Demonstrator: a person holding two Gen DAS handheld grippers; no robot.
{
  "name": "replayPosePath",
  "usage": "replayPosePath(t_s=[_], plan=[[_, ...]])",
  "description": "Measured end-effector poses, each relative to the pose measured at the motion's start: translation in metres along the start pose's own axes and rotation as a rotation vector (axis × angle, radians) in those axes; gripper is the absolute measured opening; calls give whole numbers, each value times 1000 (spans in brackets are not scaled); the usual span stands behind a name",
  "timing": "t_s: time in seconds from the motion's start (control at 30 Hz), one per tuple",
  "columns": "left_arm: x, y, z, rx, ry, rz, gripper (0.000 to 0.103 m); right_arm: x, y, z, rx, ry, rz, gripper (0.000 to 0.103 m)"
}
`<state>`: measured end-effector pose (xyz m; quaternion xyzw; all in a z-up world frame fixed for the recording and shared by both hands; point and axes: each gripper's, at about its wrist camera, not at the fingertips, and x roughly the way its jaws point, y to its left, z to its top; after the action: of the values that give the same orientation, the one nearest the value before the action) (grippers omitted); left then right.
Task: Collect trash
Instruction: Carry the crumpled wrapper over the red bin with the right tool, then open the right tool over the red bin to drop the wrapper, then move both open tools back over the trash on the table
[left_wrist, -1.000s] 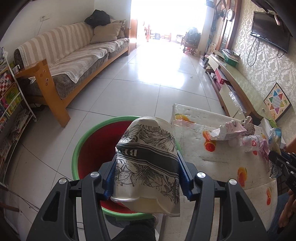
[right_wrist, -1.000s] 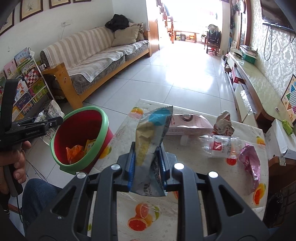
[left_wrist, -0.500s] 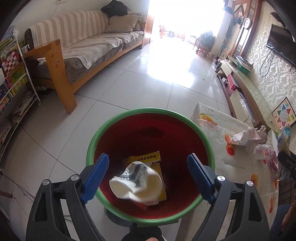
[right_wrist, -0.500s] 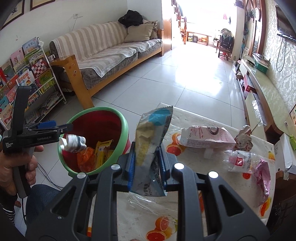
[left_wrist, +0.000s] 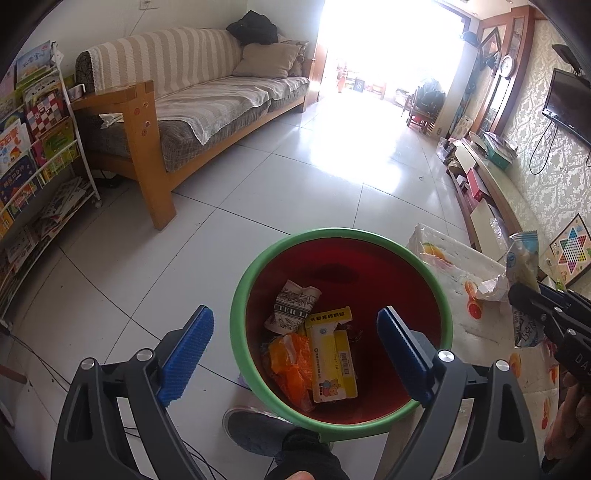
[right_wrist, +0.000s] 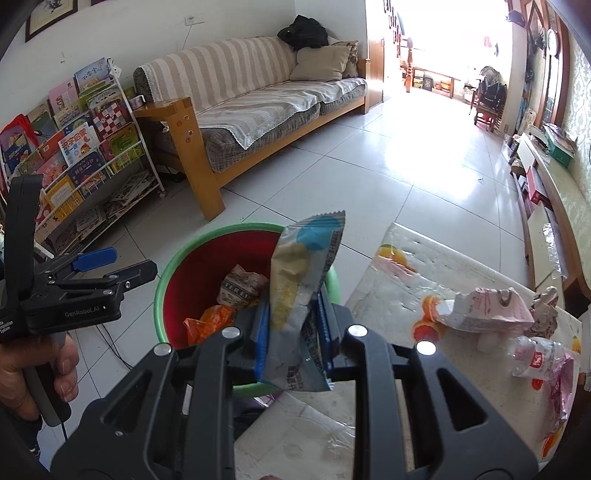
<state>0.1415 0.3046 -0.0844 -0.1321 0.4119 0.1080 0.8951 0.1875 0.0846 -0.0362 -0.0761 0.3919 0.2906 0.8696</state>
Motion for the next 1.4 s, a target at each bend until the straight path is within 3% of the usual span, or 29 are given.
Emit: replayPosePath(t_s=[0.13,0.53,0.57,0.67,1.0,1.1,1.4], plan=[[-2,14,-2,-26,-3,7,87,19,19,9,-17,3,46,22],[6,42,-3,-67,1,29,87,61,47,12,-59,57,70,24],[6,43,-3,-68,1,29,87,65,48,12,-56,67,74,31],[8,44,-3,-73,2,27,87,69,48,10,-44,80,75,82],[6,37,-4,-60,5,22,87,53,40,4,-34,63,57,94],[3,29,-2,-46,6,9,95,39,30,0,-29,52,41,98],[1,-39,2,73,32,-95,95,-22,-37,-36,64,18,-53,98]])
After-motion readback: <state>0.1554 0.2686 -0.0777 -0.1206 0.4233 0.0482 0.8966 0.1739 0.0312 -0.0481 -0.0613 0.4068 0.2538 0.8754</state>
